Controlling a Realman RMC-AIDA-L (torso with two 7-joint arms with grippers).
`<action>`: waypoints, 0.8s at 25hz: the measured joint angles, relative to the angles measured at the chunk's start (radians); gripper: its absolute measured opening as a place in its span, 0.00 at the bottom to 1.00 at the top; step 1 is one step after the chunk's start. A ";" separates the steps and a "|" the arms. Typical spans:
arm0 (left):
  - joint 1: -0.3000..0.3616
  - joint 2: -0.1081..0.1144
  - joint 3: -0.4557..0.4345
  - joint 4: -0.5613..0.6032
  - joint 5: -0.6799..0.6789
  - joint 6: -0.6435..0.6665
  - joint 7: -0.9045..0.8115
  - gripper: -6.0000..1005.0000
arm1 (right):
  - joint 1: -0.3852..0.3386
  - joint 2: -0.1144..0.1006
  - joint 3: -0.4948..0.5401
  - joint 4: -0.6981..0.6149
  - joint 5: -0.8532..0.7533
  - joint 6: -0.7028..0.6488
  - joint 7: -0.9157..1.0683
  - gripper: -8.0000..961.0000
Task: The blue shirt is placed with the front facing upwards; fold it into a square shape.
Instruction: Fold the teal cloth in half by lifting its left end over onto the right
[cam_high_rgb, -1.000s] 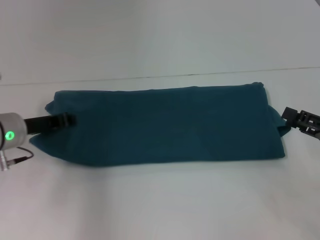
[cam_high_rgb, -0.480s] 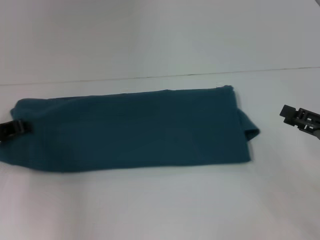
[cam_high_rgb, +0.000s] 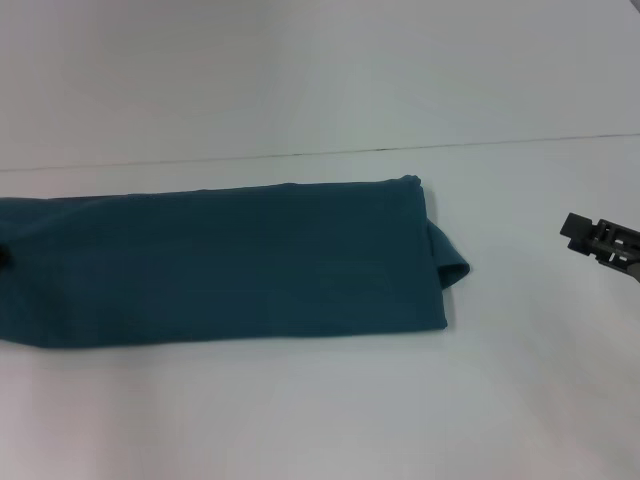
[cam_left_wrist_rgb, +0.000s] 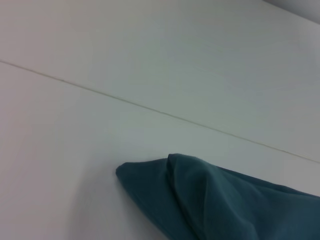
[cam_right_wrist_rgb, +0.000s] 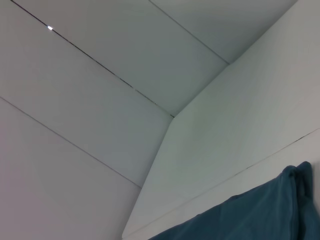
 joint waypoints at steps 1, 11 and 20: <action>0.001 0.000 0.000 0.004 0.000 0.006 -0.002 0.14 | 0.000 0.000 -0.001 0.000 0.000 0.000 0.000 0.66; 0.013 -0.029 0.007 0.173 -0.004 0.171 -0.083 0.14 | 0.005 0.000 -0.005 0.000 0.000 0.000 0.000 0.65; 0.013 -0.054 0.118 0.333 -0.007 0.272 -0.201 0.14 | 0.005 0.001 -0.004 0.000 0.000 0.000 -0.002 0.65</action>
